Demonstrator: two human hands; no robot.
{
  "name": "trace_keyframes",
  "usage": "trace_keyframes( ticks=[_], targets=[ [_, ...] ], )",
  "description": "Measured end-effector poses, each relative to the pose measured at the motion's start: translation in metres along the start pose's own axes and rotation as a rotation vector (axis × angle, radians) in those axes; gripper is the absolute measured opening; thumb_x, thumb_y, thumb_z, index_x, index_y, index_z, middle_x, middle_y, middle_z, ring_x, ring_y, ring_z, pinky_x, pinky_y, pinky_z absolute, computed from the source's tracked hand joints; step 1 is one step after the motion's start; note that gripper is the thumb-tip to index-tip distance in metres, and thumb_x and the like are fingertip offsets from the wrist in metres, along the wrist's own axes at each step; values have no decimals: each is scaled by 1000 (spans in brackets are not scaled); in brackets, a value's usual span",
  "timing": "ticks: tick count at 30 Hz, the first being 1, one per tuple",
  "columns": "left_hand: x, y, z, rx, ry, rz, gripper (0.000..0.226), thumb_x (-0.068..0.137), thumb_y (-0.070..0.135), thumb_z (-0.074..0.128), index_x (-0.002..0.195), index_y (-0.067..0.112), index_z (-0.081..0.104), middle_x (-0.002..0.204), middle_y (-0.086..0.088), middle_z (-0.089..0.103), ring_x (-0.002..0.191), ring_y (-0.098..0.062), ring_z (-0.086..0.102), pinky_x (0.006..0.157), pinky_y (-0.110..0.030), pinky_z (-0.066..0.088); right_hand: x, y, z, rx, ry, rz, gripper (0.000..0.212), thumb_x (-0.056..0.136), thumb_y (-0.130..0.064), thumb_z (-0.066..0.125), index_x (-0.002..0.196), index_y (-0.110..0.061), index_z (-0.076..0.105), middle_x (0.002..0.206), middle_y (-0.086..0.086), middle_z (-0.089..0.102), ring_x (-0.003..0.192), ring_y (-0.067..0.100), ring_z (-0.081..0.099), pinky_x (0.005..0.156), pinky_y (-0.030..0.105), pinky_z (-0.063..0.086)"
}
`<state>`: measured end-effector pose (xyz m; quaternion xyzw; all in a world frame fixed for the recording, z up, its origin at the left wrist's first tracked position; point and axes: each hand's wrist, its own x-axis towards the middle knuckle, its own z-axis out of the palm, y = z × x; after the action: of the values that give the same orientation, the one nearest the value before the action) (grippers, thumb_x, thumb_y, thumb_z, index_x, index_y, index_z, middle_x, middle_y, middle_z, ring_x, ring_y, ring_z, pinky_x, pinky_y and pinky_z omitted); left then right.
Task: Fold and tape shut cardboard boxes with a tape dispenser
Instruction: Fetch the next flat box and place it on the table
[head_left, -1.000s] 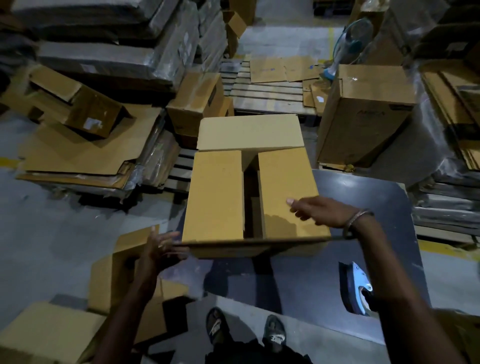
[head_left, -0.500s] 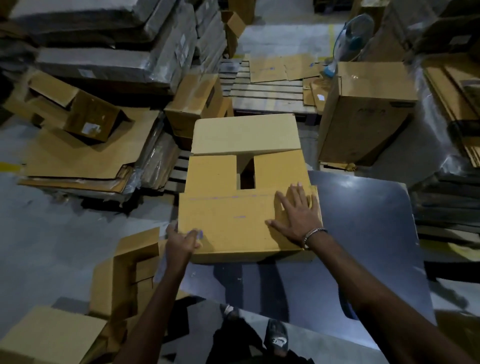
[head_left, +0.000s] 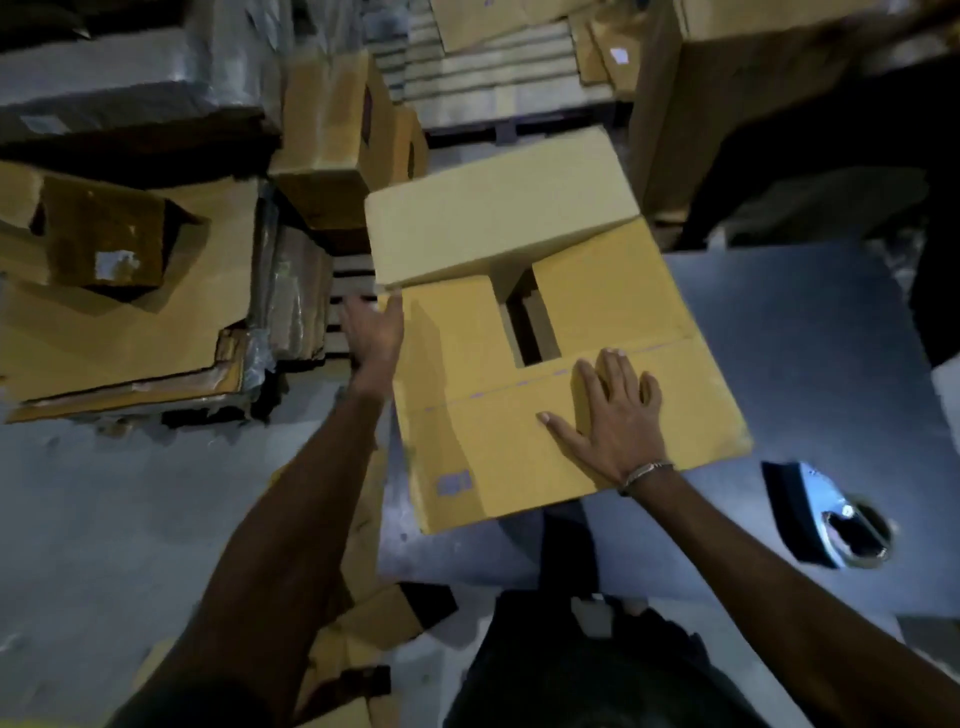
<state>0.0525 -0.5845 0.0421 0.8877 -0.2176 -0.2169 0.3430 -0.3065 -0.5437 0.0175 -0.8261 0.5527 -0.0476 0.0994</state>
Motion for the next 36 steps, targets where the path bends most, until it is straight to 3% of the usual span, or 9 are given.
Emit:
trace_keyframes(
  ticks=[5, 12, 17, 20, 23, 25, 29, 33, 36],
  targets=[
    [63, 18, 19, -213, -162, -53, 84, 82, 68, 71, 147, 17, 52, 135, -5, 67, 117, -25, 66, 101, -47, 57, -12, -22, 9, -32, 38, 119, 88, 98, -78, 30, 162, -18, 31, 169, 16, 23, 158, 30, 18, 121, 56, 19],
    [67, 32, 22, -385, -198, 15, 54, 97, 17, 75, 144, 8, 50, 136, -7, 65, 120, -21, 64, 109, -42, 53, -14, -46, 15, -79, 93, 244, 77, 104, -65, 31, 162, -15, 32, 169, 17, 24, 158, 31, 18, 122, 58, 19],
    [40, 29, 7, -306, -140, 172, 40, 94, -8, 56, 126, 15, 57, 123, -3, 66, 107, -16, 66, 101, -32, 56, -9, -52, 15, -76, 127, 282, 73, 103, -63, 37, 156, -14, 43, 165, 18, 33, 154, 32, 26, 119, 59, 23],
    [27, -19, 0, -86, -113, 471, 29, 98, 13, 57, 123, 1, 58, 123, -15, 63, 115, -24, 63, 110, -45, 49, -9, -51, 14, -50, 148, 288, 67, 103, -60, 41, 152, -15, 49, 162, 16, 38, 151, 32, 32, 117, 58, 26],
    [5, -70, -13, -123, -146, 731, 60, 102, 37, 66, 143, -4, 52, 147, -28, 50, 140, -45, 46, 120, -57, 37, -10, -44, 13, 13, 179, 269, 59, 104, -54, 45, 148, -16, 53, 160, 13, 42, 149, 30, 35, 116, 55, 28],
    [-18, -75, -23, -21, -271, 626, 68, 99, 43, 70, 155, 11, 49, 159, -20, 45, 150, -42, 39, 122, -53, 36, -12, -38, 10, 67, 222, 247, 51, 104, -49, 49, 143, -16, 57, 156, 11, 48, 146, 28, 39, 113, 52, 32],
    [-62, -80, -36, 98, -242, 621, 77, 88, 9, 52, 162, 28, 41, 171, -13, 29, 131, 7, 49, 102, -39, 48, -9, -22, -4, 154, 378, 209, 43, 100, -39, 57, 136, -15, 60, 146, 7, 55, 138, 27, 47, 102, 48, 39],
    [-95, -99, -35, 117, -215, 547, 69, 96, 21, 56, 162, 32, 40, 173, -9, 25, 109, -5, 58, 94, -46, 56, 11, 0, -23, 132, 366, 135, 62, 98, -44, 55, 153, -18, 45, 159, 12, 40, 149, 31, 35, 107, 53, 34],
    [-120, -91, -35, 68, -239, 405, 67, 98, 32, 53, 162, 35, 38, 170, -8, 30, 127, -12, 56, 106, -38, 46, 33, 21, -31, 23, 134, 29, 71, 102, -62, 36, 164, -28, 25, 172, 10, 17, 158, 31, 13, 116, 58, 23]
  ],
)
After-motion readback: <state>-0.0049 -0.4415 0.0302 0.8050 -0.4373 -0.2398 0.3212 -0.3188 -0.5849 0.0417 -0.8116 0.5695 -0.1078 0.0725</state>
